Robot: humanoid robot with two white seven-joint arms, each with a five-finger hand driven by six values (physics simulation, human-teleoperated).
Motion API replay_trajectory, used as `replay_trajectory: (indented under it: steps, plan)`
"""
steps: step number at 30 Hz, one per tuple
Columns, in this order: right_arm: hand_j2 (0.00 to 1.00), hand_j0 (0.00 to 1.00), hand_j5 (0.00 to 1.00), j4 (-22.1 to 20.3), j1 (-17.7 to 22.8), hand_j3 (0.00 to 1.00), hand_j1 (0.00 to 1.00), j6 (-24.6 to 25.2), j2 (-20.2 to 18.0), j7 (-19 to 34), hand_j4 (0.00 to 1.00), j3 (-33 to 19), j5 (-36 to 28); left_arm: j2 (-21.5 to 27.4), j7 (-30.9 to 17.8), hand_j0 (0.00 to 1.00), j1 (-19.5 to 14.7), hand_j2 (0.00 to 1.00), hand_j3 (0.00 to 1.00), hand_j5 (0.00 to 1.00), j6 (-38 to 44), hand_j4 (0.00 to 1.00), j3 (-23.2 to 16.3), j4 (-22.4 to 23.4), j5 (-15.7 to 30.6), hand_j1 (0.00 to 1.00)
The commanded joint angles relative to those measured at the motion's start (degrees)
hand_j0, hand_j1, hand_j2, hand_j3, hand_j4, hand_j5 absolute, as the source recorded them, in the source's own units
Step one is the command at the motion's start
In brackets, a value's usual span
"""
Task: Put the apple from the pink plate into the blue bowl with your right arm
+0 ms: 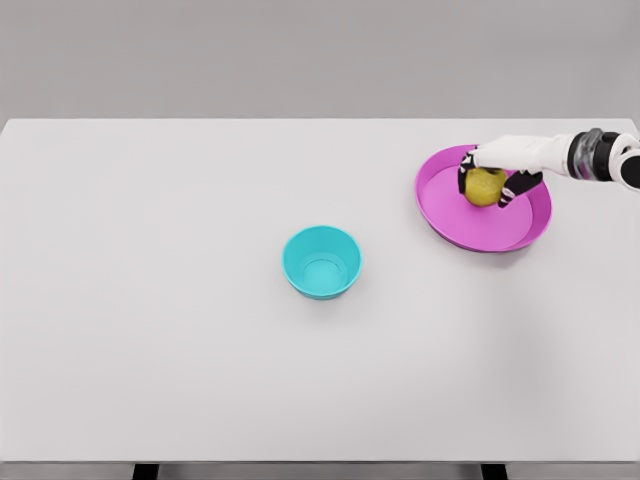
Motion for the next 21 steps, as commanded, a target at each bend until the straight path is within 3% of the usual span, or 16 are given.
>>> replay_trajectory:
  steps: [1,6,13,21]
  plan:
    - [0.45,0.45,0.45,-1.2,0.0,0.45,0.45,0.2,-0.3,0.0,0.45,-0.4,-0.4,0.0,0.0,1.0,0.0,1.0,1.0,1.0,0.0,1.0,0.0,0.0,0.0,1.0]
    - [0.45,0.45,0.45,-5.3,0.2,0.45,0.45,0.2,-1.0,0.0,0.45,-3.5,-0.4,0.0,0.0,1.0,0.0,1.0,1.0,1.0,0.0,1.0,0.0,0.0,0.0,1.0]
    - [0.45,0.45,0.45,-19.4,0.7,0.45,0.45,0.2,-2.2,0.0,0.45,-3.5,-0.6,0.0,0.0,1.0,0.0,1.0,1.0,1.0,0.0,1.0,0.0,0.0,0.0,1.0]
    - [0.45,0.45,0.45,-32.5,1.6,0.45,0.45,0.2,-2.5,0.0,0.45,-3.0,-0.7,0.0,0.0,1.0,0.0,1.0,1.0,1.0,0.0,1.0,0.1,0.0,0.0,1.0]
